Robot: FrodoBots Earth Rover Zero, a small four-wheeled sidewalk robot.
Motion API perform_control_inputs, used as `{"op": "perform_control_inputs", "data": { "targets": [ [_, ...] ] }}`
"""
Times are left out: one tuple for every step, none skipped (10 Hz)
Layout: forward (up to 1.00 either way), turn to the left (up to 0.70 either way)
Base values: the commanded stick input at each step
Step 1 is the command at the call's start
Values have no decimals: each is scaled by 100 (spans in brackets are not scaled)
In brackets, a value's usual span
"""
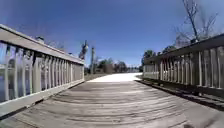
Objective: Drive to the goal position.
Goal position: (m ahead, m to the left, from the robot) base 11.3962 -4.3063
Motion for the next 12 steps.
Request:
{"op": "perform_control_inputs", "data": {
  "targets": [
    [70, -18],
    [70, -35],
    [70, -35],
    [70, -20],
    [70, 0],
    [70, 0],
    [70, 0],
    [70, 0],
    [70, 0],
    [70, 0],
    [70, 0],
    [70, 0]
  ]
}}
